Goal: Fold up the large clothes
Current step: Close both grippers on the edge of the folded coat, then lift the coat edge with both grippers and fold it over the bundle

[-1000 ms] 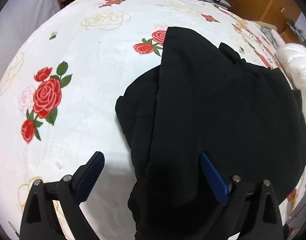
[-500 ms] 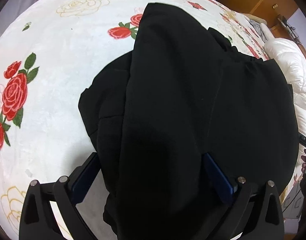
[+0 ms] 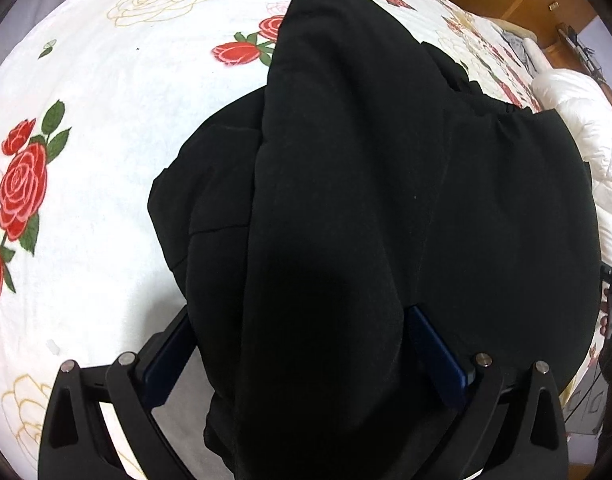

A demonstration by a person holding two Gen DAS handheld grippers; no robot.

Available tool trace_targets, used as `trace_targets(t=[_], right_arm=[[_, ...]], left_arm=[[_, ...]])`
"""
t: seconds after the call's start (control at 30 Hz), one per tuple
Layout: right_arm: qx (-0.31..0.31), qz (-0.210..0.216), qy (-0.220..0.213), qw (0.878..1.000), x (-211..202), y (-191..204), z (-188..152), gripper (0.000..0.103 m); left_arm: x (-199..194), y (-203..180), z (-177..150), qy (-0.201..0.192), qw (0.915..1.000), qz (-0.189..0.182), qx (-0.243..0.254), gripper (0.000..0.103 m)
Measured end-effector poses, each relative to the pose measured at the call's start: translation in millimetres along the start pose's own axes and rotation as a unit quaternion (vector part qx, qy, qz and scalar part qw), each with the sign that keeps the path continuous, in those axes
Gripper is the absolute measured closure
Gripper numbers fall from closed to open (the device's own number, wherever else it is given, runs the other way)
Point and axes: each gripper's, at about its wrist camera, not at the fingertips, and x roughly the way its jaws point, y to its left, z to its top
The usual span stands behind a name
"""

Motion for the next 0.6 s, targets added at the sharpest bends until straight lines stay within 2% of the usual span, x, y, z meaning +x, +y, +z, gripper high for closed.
trace_targets(t=[0.1, 0.27, 0.47, 0.6], right_arm=[[0.029, 0.004, 0.004, 1.0, 2.5, -14.0, 3.8, 0.001], [0.031, 0.02, 0.03, 0.999, 17.6, -20.3, 11.5, 0.0], [0.058, 0.052, 0.049, 0.996, 36.1, -26.1, 15.5, 0.0], [0.045, 0.037, 0.06, 0.996, 42.2, -21.0, 15.7, 0.0]], left_arm=[[4.5, -4.6, 3.7, 0.005, 0.9999, 0.008, 0.011, 0.0], [17.5, -11.4, 9.4, 0.028, 0.9996, 0.009, 0.003, 0.0], [37.3, -5.9, 13.1, 0.063, 0.9972, -0.026, -0.031, 0.0], [44.5, -15.2, 16.0, 0.075, 0.9968, -0.018, -0.022, 0.0]])
